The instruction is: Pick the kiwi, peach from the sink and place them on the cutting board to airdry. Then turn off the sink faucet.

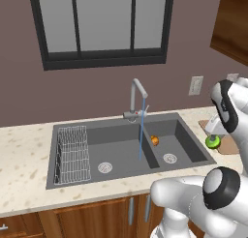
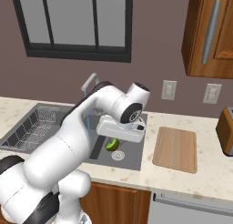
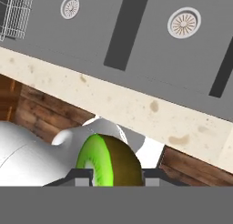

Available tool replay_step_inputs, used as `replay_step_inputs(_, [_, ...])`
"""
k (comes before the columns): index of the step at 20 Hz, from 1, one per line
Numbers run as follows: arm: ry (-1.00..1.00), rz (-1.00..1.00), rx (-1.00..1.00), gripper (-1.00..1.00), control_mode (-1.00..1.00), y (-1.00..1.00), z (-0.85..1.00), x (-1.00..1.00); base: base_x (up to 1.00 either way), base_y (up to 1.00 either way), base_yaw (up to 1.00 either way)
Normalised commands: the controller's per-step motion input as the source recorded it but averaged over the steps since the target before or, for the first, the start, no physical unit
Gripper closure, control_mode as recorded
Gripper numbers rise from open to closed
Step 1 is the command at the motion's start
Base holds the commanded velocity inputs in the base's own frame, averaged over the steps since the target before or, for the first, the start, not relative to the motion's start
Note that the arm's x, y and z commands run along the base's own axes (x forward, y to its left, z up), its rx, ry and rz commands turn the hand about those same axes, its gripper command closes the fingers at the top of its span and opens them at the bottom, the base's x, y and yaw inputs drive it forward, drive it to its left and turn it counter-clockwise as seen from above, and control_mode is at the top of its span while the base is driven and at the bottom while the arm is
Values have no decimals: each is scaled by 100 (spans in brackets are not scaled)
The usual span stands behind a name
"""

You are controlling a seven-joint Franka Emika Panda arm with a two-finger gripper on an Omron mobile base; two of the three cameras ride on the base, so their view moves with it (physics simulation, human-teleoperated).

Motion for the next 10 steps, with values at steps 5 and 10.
replay_step_inputs(5, [0,-1,0,100,-100,0,0,-7,0,0,0])
replay_step_inputs(10, [-2,0,-3,100,-100,0,0,0,0,0,0])
